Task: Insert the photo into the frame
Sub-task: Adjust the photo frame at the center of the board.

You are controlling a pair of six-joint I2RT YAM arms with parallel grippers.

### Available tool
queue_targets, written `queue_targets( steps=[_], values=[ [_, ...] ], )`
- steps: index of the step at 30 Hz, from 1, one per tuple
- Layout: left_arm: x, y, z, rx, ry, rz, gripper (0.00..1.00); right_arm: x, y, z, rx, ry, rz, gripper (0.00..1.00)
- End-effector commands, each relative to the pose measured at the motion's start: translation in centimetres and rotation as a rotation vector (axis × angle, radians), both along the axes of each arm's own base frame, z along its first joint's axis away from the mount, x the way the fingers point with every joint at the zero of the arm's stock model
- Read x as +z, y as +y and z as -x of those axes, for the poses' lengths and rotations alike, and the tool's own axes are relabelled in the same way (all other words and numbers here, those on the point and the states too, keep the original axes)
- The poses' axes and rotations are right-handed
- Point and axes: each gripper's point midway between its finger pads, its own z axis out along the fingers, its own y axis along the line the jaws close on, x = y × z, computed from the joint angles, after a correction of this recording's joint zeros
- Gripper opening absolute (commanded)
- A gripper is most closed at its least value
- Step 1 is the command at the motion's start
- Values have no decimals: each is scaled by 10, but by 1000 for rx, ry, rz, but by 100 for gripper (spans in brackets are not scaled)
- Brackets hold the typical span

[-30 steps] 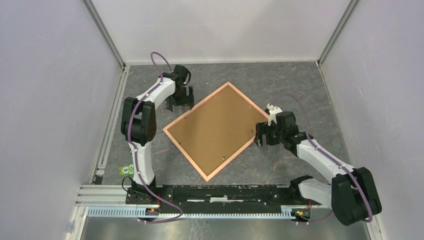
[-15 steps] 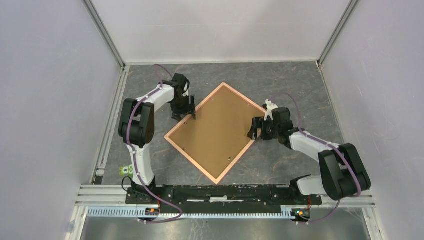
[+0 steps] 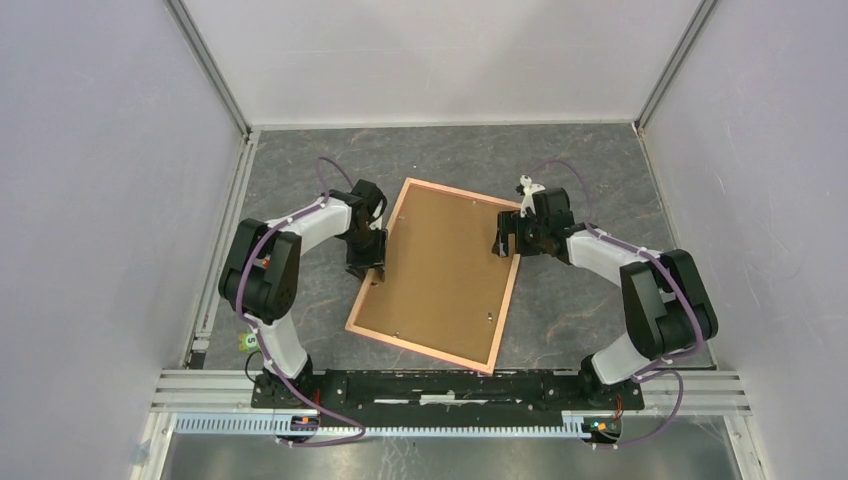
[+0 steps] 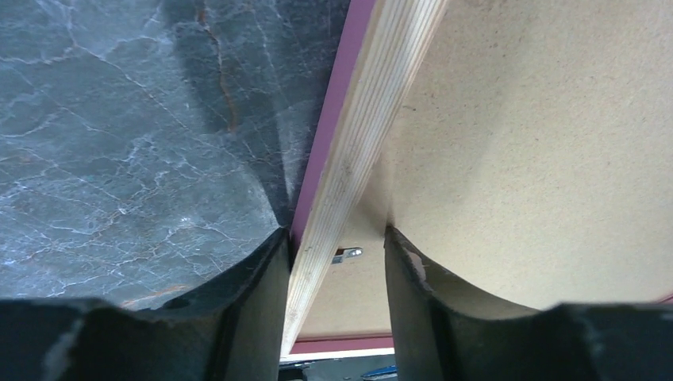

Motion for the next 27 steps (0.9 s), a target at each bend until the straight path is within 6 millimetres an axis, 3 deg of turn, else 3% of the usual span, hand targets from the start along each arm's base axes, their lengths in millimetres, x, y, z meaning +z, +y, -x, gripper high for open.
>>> queue_targets(
  steps=[1, 9, 13, 19, 23, 27],
  values=[
    [9, -9, -9, -14, -63, 28, 49, 25, 2, -22, -5, -80, 28, 89],
    [3, -4, -9, -31, -64, 0, 43, 24, -12, -35, -36, -81, 120, 83],
    [9, -10, -11, -24, -65, 38, 52, 21, -19, -41, -50, -74, 176, 83],
    [34, -30, -30, 31, -108, 133, 63, 17, -23, -41, -47, -64, 202, 83],
    [41, -35, -50, 51, -133, 126, 61, 12, -23, -40, -46, -55, 205, 83],
    [32, -30, -57, 37, -119, 78, 54, 11, -23, -40, -41, -57, 209, 82]
  ],
)
